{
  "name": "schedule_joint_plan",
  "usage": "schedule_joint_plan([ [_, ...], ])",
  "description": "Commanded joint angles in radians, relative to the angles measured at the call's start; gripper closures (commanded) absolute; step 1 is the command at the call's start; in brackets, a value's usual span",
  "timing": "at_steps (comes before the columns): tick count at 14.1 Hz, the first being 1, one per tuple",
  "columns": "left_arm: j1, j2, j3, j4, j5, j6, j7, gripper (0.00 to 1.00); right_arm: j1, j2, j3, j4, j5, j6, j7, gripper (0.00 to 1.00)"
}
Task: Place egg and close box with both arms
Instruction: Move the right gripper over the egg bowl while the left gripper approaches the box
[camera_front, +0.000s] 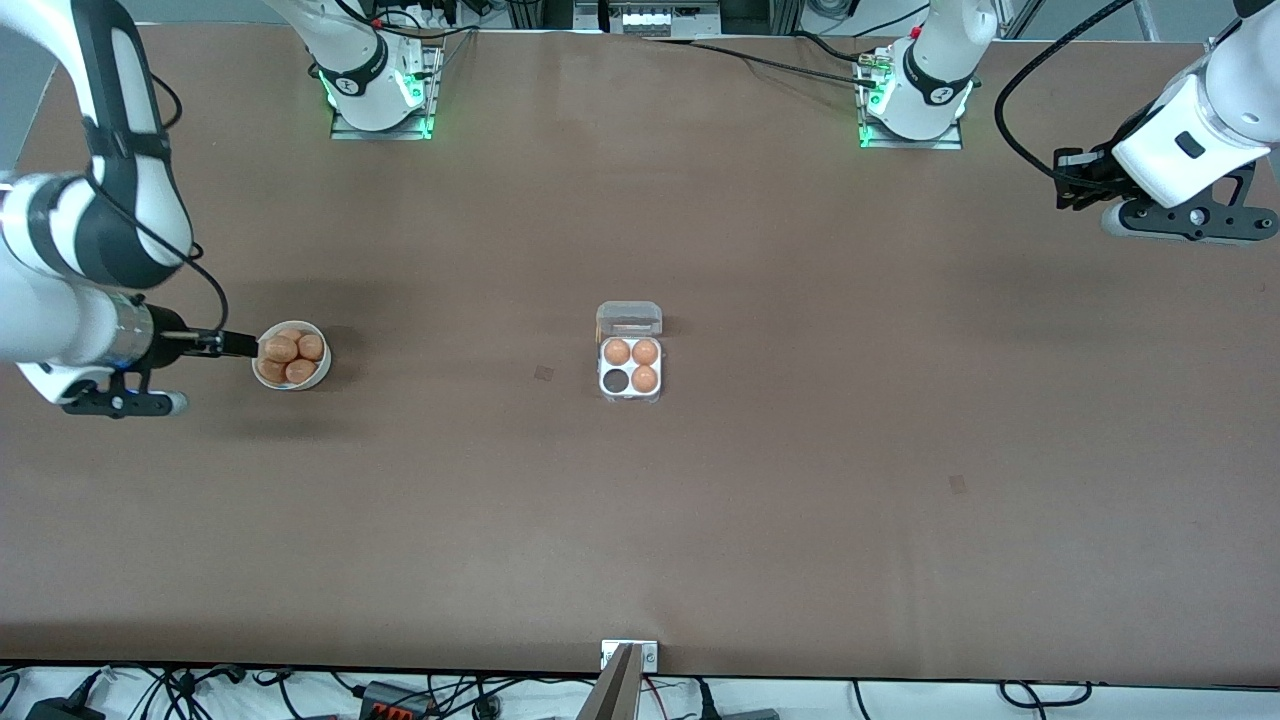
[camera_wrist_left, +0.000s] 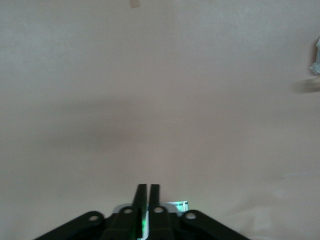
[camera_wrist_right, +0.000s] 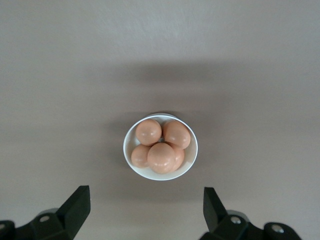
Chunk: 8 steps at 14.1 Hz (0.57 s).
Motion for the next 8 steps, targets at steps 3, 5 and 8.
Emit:
schedule_joint_plan([
  [3, -0.118, 0.049, -0.053, 0.009, -0.043, -0.095, -0.022, 0.99, -0.013, 0.067, 0.006, 0.001, -0.008, 0.012, -0.007, 0.00],
  [5, -0.161, 0.106, -0.116, 0.006, -0.048, -0.052, -0.153, 0.99, -0.013, 0.080, 0.008, -0.002, -0.008, 0.010, -0.008, 0.00],
  [8, -0.176, 0.175, -0.233, 0.003, -0.097, 0.035, -0.289, 0.99, -0.013, 0.088, 0.008, -0.007, -0.007, 0.007, -0.008, 0.00],
])
